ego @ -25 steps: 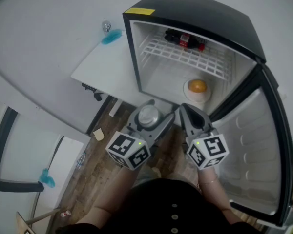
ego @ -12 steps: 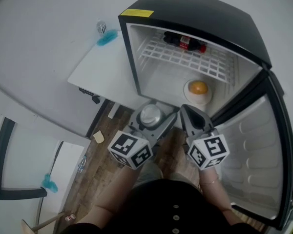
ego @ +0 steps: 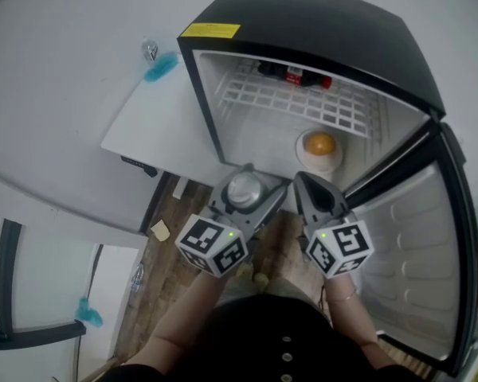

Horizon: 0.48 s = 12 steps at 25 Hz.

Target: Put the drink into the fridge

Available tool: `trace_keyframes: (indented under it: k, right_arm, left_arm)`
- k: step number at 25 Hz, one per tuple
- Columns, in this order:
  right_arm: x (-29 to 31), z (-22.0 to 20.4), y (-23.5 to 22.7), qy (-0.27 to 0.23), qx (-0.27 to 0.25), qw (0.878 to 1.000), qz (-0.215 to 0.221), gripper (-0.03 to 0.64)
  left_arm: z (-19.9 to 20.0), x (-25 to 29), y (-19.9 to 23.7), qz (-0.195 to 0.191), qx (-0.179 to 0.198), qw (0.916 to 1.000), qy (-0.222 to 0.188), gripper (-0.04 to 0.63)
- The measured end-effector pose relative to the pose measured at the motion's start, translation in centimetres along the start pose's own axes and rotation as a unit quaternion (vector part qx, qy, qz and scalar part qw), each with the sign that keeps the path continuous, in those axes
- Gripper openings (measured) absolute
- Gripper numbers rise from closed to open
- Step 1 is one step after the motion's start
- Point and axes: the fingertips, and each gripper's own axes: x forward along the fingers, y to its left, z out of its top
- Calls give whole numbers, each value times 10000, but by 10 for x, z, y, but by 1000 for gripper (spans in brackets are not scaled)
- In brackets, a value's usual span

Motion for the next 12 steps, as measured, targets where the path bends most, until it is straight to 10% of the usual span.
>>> trace_keyframes:
  k: [12]
  right_arm:
    - [23, -16, -21, 103, 177, 9989, -415, 8]
  left_arm:
    - [-7, 20, 23, -285, 54, 9992, 280, 347]
